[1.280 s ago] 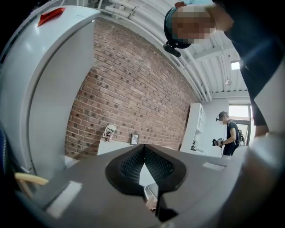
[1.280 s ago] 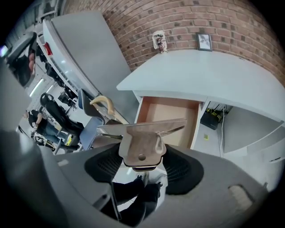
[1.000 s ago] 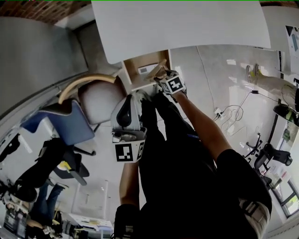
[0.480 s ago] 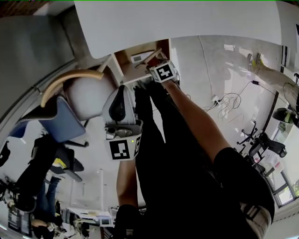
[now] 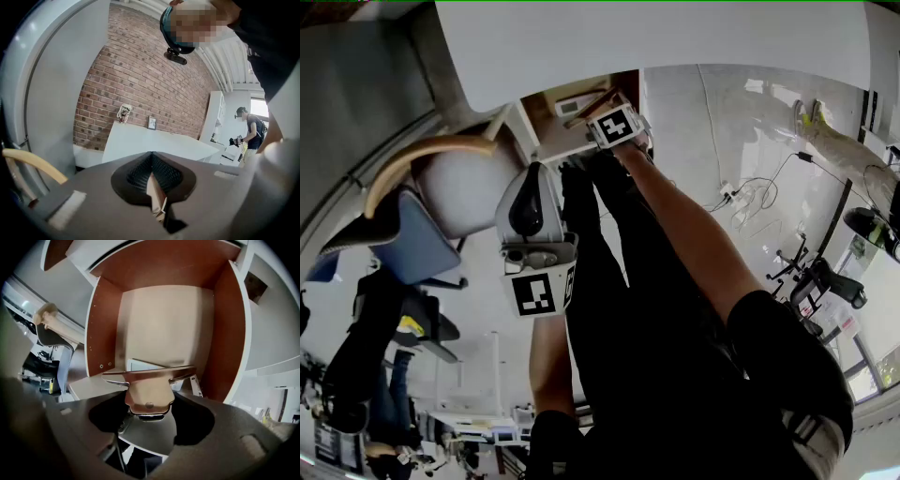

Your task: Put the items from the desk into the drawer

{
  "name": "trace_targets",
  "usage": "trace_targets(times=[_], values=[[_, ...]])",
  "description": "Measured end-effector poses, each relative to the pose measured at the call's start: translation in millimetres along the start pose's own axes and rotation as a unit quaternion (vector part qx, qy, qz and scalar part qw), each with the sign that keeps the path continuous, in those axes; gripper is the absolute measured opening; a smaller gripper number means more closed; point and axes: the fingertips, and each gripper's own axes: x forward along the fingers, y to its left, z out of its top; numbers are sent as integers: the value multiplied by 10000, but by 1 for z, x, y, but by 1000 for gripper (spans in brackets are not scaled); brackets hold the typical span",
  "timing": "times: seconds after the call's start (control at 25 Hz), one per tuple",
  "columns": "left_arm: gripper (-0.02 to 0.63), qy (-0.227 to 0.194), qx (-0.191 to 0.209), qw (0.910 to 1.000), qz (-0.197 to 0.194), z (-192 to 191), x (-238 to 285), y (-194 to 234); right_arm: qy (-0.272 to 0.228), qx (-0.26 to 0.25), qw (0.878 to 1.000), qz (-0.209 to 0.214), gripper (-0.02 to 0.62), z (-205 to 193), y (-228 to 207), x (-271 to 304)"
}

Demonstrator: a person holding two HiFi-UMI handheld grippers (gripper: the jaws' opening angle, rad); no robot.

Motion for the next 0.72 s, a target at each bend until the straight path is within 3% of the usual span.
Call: trace_targets(times=[0.28, 0.44, 0.6, 0.72], values=[[14, -10, -77, 10000, 57, -2, -2, 0, -21, -40, 9998, -195, 291, 10, -7, 6], [14, -30, -128, 9999, 41, -5, -4, 3, -275, -212, 9994, 62, 293, 21, 4, 13], [14, -15, -111, 9999, 81, -5, -6, 4, 4, -57, 9997, -236, 293, 7, -9, 4], [14, -63, -107, 9999, 109, -1, -8, 3, -330, -17, 9993, 171, 293, 18, 7, -1]])
